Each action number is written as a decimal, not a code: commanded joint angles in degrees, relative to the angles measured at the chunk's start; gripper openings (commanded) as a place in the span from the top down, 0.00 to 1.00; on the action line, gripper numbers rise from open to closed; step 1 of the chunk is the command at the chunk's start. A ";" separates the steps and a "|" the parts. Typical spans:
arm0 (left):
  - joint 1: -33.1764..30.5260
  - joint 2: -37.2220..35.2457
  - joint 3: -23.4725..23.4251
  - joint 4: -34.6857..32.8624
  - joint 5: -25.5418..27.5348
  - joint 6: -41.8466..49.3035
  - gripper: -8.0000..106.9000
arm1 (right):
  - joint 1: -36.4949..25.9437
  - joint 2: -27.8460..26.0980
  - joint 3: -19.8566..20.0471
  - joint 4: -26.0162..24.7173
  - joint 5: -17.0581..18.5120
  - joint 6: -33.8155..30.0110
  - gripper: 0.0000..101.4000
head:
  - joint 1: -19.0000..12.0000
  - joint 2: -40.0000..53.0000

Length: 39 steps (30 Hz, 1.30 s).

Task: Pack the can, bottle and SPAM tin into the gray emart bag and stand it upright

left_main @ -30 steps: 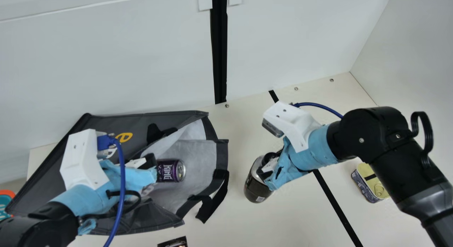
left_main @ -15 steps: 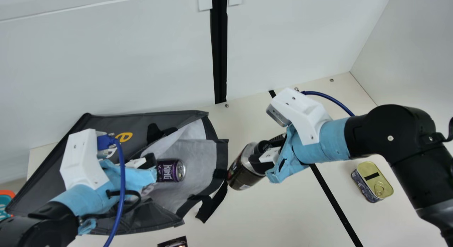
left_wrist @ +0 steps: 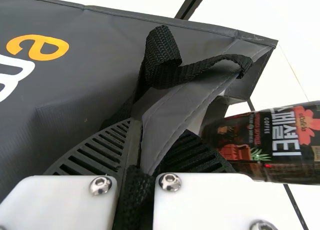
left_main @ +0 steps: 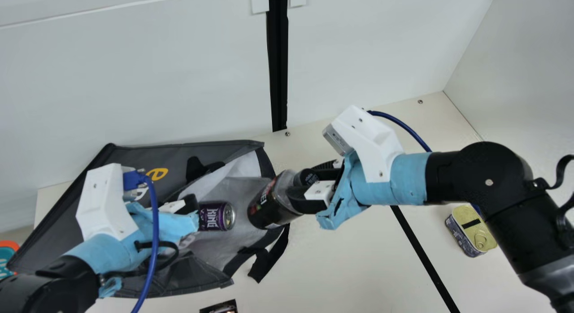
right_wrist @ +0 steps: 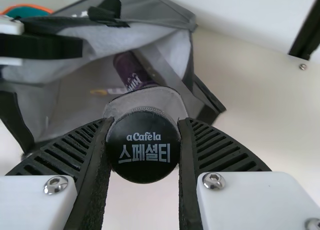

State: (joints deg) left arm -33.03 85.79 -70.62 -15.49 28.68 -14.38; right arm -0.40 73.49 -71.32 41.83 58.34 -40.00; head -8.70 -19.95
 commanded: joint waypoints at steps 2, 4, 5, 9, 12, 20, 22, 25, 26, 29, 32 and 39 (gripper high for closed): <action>0.00 0.00 0.00 0.00 0.00 0.00 1.00 | 1.15 0.32 0.75 1.14 -2.17 -0.68 1.00 | -1.30 -0.05; 0.00 0.00 0.00 0.00 0.00 0.00 1.00 | 1.99 0.57 1.22 1.83 -3.43 -1.12 1.00 | -1.30 -0.05; 0.00 0.00 0.00 0.00 0.00 0.00 1.00 | 2.43 0.71 1.47 2.17 -4.12 -1.37 1.00 | -1.30 -0.05; 0.00 0.00 0.00 0.00 0.00 0.00 1.00 | 4.19 1.39 2.25 3.35 -6.86 -2.47 1.00 | -1.30 -0.05; 0.00 0.00 0.00 0.00 0.00 0.00 1.00 | 5.45 2.01 2.80 4.23 -9.06 -3.55 1.00 | -1.30 -0.05; 0.00 0.00 0.00 0.00 0.00 0.00 1.00 | 8.64 3.78 4.23 6.71 -14.63 -6.04 1.00 | -1.30 -0.05; 0.00 0.00 0.00 0.00 0.00 0.00 1.00 | 9.32 4.24 4.64 7.67 -15.88 -6.82 1.00 | -1.30 -0.05; 0.00 0.00 0.00 0.00 0.00 0.00 1.00 | 10.19 4.97 5.11 9.39 -17.65 -8.03 1.00 | -1.30 -0.05; 0.00 0.00 0.00 0.00 0.00 0.00 1.00 | 10.48 5.24 5.22 9.97 -18.24 -8.41 1.00 | -1.30 -0.05; 0.00 0.00 0.00 0.00 0.00 0.00 1.00 | 11.29 6.12 5.58 11.97 -20.04 -9.87 1.00 | -1.30 -0.05; 0.00 0.00 0.00 0.00 0.00 0.00 1.00 | 12.10 7.09 5.81 14.16 -21.85 -11.43 1.00 | -1.30 -0.05; 0.00 0.00 0.00 0.00 0.00 0.00 1.00 | 14.11 9.40 6.15 18.78 -25.44 -14.66 1.00 | -1.30 -0.05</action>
State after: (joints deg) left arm -33.03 85.79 -70.62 -15.49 28.68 -14.38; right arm 13.58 82.68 -65.15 59.84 33.05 -54.31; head -8.70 -19.86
